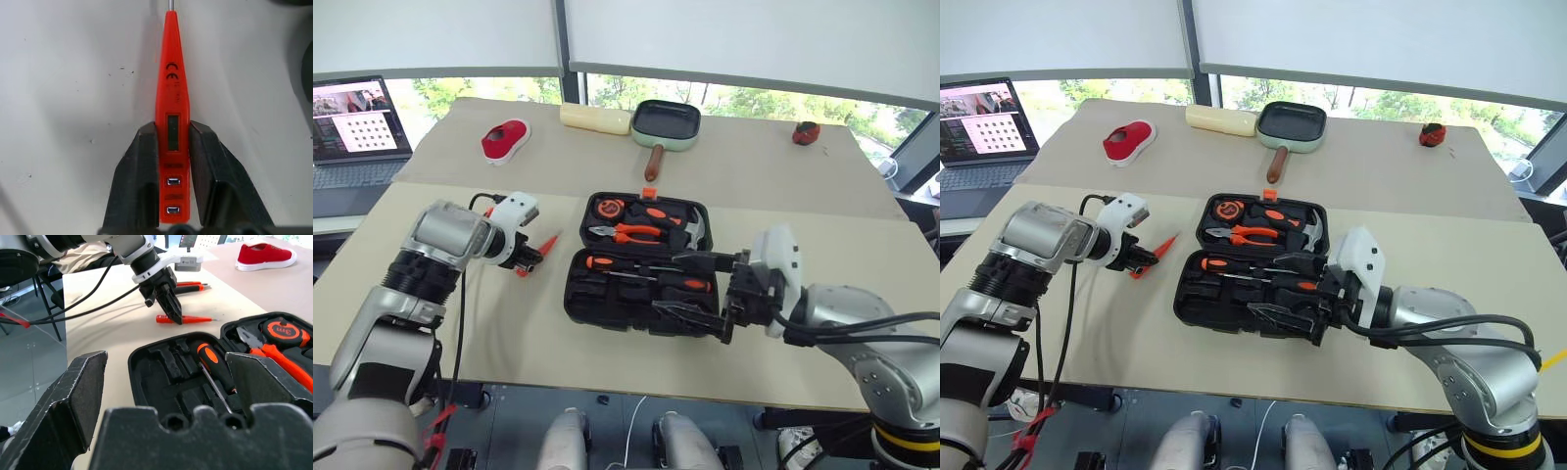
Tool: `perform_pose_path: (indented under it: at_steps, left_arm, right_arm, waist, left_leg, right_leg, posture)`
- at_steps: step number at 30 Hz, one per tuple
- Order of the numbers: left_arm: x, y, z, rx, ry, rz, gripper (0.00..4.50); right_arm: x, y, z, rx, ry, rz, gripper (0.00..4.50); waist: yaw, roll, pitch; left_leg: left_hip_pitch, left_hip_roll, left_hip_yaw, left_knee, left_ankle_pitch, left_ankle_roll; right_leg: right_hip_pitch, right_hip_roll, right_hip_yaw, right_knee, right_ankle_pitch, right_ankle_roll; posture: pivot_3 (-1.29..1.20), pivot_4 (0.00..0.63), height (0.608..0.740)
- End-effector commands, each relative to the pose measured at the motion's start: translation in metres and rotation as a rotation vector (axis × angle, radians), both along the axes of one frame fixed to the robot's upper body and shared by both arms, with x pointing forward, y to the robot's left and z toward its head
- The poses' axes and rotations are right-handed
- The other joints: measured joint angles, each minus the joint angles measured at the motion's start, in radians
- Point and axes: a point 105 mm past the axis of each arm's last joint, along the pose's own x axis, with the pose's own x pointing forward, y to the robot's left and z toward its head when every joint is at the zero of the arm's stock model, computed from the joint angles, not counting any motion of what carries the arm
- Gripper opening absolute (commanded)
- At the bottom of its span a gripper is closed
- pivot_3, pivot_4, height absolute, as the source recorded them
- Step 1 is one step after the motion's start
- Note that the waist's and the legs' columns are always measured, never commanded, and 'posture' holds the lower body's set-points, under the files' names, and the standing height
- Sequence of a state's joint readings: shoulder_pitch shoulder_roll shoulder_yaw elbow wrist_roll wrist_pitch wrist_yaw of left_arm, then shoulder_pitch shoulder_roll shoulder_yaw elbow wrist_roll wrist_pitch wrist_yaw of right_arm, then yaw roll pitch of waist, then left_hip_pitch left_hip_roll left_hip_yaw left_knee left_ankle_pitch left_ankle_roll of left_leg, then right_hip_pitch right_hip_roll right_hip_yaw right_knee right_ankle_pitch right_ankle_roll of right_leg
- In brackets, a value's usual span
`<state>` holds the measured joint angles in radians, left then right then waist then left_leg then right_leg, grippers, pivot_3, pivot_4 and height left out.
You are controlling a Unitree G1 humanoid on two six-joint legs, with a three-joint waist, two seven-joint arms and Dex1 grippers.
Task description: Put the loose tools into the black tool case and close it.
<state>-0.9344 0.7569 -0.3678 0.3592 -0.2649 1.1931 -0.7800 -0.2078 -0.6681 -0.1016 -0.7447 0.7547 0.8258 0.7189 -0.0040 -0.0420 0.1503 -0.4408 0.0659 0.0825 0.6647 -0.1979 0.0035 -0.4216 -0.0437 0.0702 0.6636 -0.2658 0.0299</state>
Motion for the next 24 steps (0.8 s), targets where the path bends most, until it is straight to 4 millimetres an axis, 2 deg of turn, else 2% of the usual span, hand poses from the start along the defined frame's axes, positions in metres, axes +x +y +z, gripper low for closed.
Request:
perform_pose_path:
  at_steps: [1,3,5,8,11,14,17,20,24]
  left_arm:
    - [-0.007,0.024,-0.008,0.039,0.015,0.017,0.41]
    - [-0.001,0.033,0.009,0.061,-0.102,-0.065,0.41]
    - [0.003,0.025,0.035,0.076,-0.257,-0.249,0.41]
    - [-0.007,-0.007,0.075,0.007,-0.422,-0.558,0.41]
    - [-0.031,-0.038,0.09,-0.049,-0.445,-0.85,0.41]
    - [-0.051,-0.07,0.077,-0.06,-0.331,-1.057,0.41]
    - [-0.056,-0.093,0.059,-0.027,-0.268,-1.14,0.41]
    - [-0.055,-0.099,0.047,0.028,-0.237,-1.171,0.41]
    - [-0.042,-0.106,0.025,0.148,-0.187,-1.138,0.41]
  right_arm:
    - [-0.009,-0.007,0.011,-0.01,-0.062,0.006,4.5]
    - [-0.011,-0.013,0.005,-0.049,-0.044,-0.002,4.5]
    - [-0.014,-0.022,-0.005,-0.102,0.0,-0.007,4.5]
    - [-0.022,-0.032,-0.016,-0.137,0.077,0.006,4.5]
    - [-0.022,-0.039,-0.02,-0.157,0.083,-0.014,4.5]
    - [-0.017,-0.045,-0.022,-0.18,0.062,-0.06,4.5]
    - [-0.016,-0.044,-0.022,-0.177,0.052,-0.067,4.5]
    - [-0.017,-0.044,-0.021,-0.168,0.048,-0.074,4.5]
    - [-0.02,-0.043,-0.02,-0.156,0.044,-0.083,4.5]
  waist:
    - [-0.002,0.0,0.0]
    - [-0.011,0.0,0.0]
    - [-0.014,0.0,0.0]
    - [-0.005,-0.002,0.001]
    - [0.014,-0.002,0.001]
    - [0.019,-0.002,0.001]
    - [0.018,-0.002,0.001]
    - [0.01,-0.002,0.001]
    - [0.004,-0.002,0.001]
  left_leg:
    - [0.0,0.0,0.0,0.0,0.0,0.0]
    - [0.0,0.0,0.0,0.0,0.0,0.0]
    - [0.0,0.002,0.0,0.0,0.0,0.0]
    - [-0.001,0.001,0.0,-0.001,0.0,0.0]
    - [-0.001,0.0,0.001,0.001,0.0,0.0]
    - [-0.002,0.0,0.001,0.003,0.0,0.0]
    - [-0.002,0.0,0.001,0.004,0.0,0.0]
    - [-0.003,0.0,0.0,0.004,0.0,0.0]
    - [-0.003,0.001,-0.001,0.004,0.0,0.0]
  right_leg:
    - [0.0,0.0,0.0,0.0,0.0,0.0]
    - [-0.001,0.0,0.0,0.0,0.0,0.0]
    - [-0.001,0.001,0.0,0.001,0.0,-0.001]
    - [-0.002,0.001,-0.001,0.0,-0.001,-0.002]
    - [0.0,-0.001,-0.001,-0.001,0.0,-0.001]
    - [0.001,-0.002,-0.001,-0.002,0.0,0.001]
    - [0.002,-0.001,-0.001,-0.002,0.0,0.001]
    - [0.001,0.0,0.0,-0.001,0.0,0.001]
    - [0.0,0.001,0.0,0.0,0.0,0.001]
  posture:
    - [0.0,0.15,0.74]
    - [0.0,0.15,0.74]
    - [0.0,0.15,0.74]
    - [0.0,0.15,0.74]
    - [0.0,0.15,0.74]
    - [0.0,0.15,0.74]
    - [0.0,0.15,0.74]
    - [0.0,0.15,0.74]
    - [0.0,0.15,0.74]
